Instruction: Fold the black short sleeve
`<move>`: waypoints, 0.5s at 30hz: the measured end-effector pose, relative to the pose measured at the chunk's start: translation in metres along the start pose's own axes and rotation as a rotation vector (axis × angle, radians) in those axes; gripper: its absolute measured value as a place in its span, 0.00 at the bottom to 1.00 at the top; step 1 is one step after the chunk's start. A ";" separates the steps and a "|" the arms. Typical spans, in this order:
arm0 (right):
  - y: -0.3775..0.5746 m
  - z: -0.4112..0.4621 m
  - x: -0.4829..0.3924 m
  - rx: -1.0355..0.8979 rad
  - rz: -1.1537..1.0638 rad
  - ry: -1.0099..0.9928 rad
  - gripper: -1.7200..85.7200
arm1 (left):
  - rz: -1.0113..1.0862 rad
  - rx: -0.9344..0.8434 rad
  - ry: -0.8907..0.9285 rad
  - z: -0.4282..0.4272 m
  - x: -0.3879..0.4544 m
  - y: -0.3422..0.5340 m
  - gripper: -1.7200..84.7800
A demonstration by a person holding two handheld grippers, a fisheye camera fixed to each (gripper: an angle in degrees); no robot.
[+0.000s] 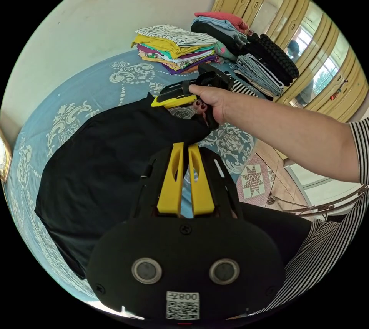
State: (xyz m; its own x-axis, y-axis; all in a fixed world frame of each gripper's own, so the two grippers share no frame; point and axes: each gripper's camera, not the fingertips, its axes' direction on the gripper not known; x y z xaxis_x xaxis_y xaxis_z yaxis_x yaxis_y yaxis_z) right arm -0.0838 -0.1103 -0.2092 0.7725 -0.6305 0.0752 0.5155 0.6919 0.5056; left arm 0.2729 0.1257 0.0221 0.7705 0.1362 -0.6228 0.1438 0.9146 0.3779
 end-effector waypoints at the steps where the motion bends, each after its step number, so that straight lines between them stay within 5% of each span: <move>1: 0.001 -0.001 -0.005 0.004 -0.008 -0.001 0.05 | 0.010 -0.002 0.013 -0.004 0.002 0.002 0.04; 15: 0.112 -0.060 -0.057 0.120 0.009 0.029 0.03 | 0.071 -0.017 0.272 -0.073 0.034 0.083 0.04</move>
State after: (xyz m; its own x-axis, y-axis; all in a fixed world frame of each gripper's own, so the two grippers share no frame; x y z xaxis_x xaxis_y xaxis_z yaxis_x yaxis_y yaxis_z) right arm -0.0479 0.0246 -0.2086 0.7886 -0.6123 0.0561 0.4613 0.6495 0.6044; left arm 0.2659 0.2340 -0.0172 0.5825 0.2951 -0.7574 0.0833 0.9052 0.4167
